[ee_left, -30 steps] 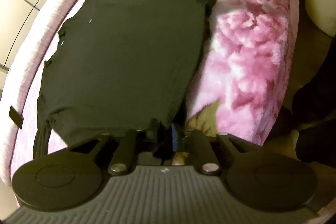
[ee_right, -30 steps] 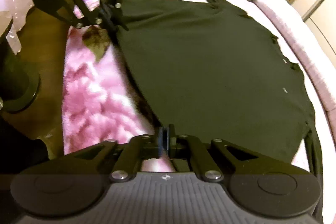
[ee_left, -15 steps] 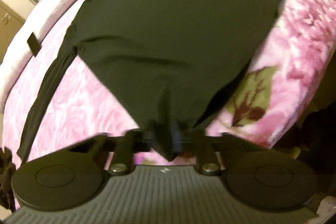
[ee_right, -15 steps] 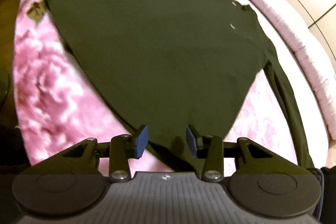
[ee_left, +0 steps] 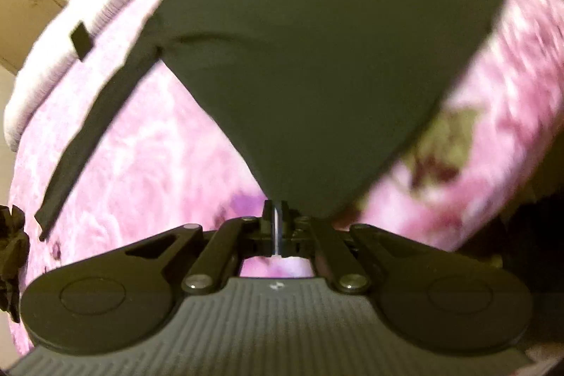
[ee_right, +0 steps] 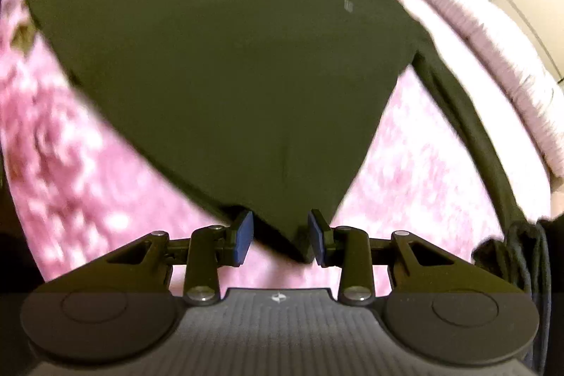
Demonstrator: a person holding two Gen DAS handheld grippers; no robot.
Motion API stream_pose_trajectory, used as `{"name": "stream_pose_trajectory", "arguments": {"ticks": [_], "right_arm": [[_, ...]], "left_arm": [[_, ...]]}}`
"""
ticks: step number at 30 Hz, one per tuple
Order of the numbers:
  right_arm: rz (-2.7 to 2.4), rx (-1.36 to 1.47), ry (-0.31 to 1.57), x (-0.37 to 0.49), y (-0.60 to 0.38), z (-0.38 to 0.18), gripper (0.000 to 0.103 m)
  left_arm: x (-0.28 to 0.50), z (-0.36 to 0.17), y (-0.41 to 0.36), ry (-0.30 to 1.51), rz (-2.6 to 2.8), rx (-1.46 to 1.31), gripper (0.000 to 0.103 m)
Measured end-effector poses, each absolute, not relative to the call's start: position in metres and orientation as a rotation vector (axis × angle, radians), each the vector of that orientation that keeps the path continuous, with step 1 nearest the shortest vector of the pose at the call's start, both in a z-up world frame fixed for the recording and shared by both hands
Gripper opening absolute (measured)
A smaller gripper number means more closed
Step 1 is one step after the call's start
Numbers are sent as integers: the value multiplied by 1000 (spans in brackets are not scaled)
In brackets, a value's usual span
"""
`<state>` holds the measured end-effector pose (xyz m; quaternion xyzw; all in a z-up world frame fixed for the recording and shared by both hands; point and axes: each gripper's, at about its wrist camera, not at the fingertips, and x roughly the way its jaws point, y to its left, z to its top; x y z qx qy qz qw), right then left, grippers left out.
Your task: Fold clothes
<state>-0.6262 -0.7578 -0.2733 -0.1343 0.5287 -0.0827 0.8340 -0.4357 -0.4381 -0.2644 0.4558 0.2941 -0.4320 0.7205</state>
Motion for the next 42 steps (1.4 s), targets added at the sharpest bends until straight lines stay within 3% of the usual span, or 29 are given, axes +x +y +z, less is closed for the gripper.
{"name": "stream_pose_trajectory", "arguments": {"ticks": [4, 10, 16, 21, 27, 34, 39, 42], "right_arm": [[-155, -200, 1053, -612, -758, -268, 36], [-262, 29, 1164, -603, -797, -300, 36], [-303, 4, 1158, -586, -790, -265, 36], [-231, 20, 1036, -528, -756, -224, 38], [-110, 25, 955, -404, -683, -217, 38], [-135, 37, 985, -258, -594, -242, 49], [-206, 26, 1068, -188, -567, -272, 50], [-231, -9, 1102, -164, -561, -282, 51]], "left_arm": [[-428, -265, -461, 639, -993, 957, 11], [-420, -282, -466, 751, -983, 1029, 11], [-393, -251, -441, 787, -896, 1063, 13], [-284, -230, -416, 764, -820, 1023, 25], [-154, -205, -387, 735, -730, 975, 42], [24, -224, -330, 933, -643, 730, 61], [78, -248, -293, 1146, -630, 538, 60], [78, -248, -286, 1153, -677, 472, 49]]}}
